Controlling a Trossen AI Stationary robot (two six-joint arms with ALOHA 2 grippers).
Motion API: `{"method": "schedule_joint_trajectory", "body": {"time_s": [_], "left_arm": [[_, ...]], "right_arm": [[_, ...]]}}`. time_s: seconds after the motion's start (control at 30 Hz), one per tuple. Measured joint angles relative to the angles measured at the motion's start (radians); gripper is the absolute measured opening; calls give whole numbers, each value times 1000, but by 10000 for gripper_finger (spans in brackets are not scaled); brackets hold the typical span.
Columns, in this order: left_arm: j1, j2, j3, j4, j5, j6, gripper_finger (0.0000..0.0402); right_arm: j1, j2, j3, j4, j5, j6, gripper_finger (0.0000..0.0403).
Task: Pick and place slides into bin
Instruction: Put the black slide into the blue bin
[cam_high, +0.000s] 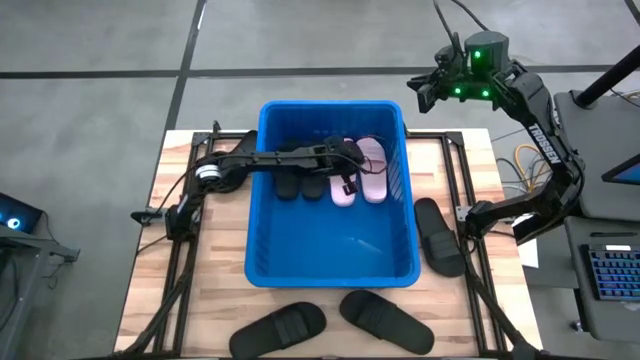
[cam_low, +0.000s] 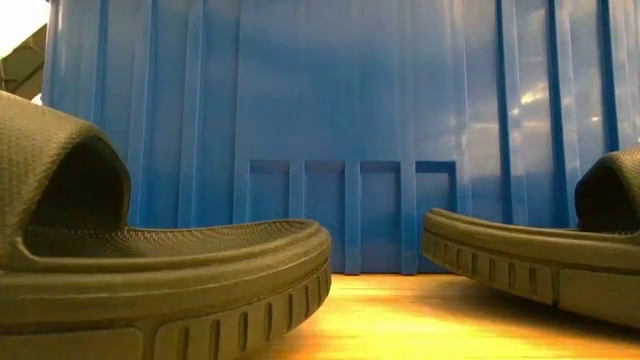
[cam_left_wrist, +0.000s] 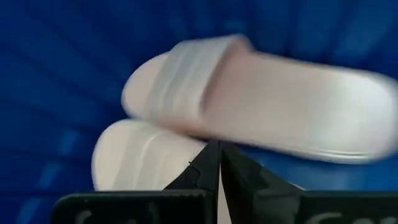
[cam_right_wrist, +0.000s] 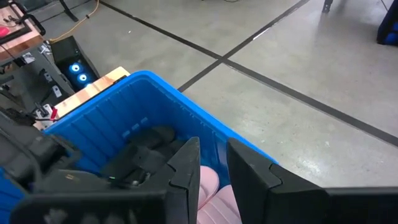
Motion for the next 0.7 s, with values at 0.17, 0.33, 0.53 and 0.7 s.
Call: {"method": "schedule_joint_trajectory", "body": {"time_s": [0.17,0.33,0.53,0.7], "left_arm": [[-6,-83,9,3,149,-25,0],[-5,-213,11,94,237,-55,12],[-5,-353,8,167,390,-54,94],[-7,-467,8,212,416,-136,175]], "right_arm": [[0,-4,0,0,0,-25,79],[0,-7,0,1,0,-57,76],[0,-7,0,2,0,-86,68],[0,-12,0,11,0,-104,72]]}}
